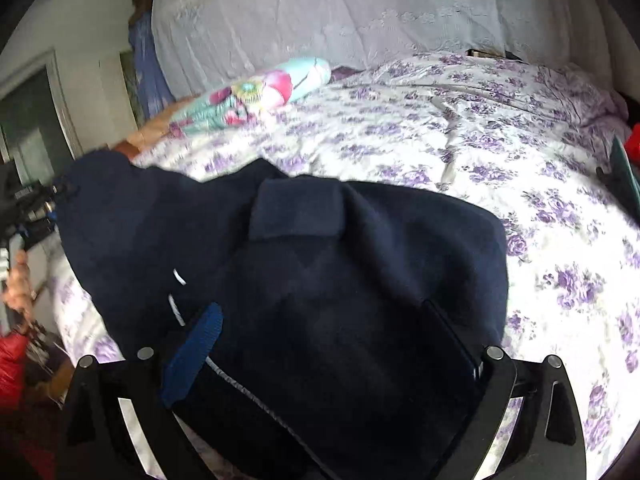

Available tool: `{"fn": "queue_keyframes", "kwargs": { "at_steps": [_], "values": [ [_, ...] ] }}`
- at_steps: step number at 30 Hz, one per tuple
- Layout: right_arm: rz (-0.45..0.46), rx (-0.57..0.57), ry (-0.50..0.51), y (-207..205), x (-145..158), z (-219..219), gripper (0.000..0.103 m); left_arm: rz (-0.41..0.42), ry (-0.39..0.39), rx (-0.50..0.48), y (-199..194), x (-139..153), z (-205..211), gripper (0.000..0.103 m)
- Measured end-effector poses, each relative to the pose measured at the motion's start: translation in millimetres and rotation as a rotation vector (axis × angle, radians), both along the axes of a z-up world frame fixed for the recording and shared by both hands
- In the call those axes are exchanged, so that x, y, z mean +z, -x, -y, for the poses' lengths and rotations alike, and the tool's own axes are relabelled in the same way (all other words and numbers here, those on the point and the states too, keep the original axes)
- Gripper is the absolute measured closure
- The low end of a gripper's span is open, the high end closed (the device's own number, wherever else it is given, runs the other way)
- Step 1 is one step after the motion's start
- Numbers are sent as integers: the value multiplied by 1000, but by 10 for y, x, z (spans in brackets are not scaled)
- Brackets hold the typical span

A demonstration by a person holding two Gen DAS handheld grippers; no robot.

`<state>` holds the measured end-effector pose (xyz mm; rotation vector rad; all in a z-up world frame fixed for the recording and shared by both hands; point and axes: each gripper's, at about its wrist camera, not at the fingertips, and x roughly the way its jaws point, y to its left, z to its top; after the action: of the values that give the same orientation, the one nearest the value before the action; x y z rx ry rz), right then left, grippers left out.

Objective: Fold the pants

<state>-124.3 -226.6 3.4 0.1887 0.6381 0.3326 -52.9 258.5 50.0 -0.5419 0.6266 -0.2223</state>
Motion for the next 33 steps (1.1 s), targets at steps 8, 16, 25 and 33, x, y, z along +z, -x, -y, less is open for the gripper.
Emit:
{"fn": "queue_keyframes", "kwargs": {
  "at_steps": [8,16,25,33],
  "values": [
    [39,-412,-119,331,-24,1159,4,230,-293,-230,176,761,1413,72],
    [27,-424,-416,424,-247,1605,4,171,-484,-721,572,-80,3471,70],
    [46,-388,-392,419,-210,1546,4,193,-450,-653,831,-91,3050,14],
    [252,-235,44,415,561,552,4,66,-408,-410,390,-48,2356,9]
  ]
}}
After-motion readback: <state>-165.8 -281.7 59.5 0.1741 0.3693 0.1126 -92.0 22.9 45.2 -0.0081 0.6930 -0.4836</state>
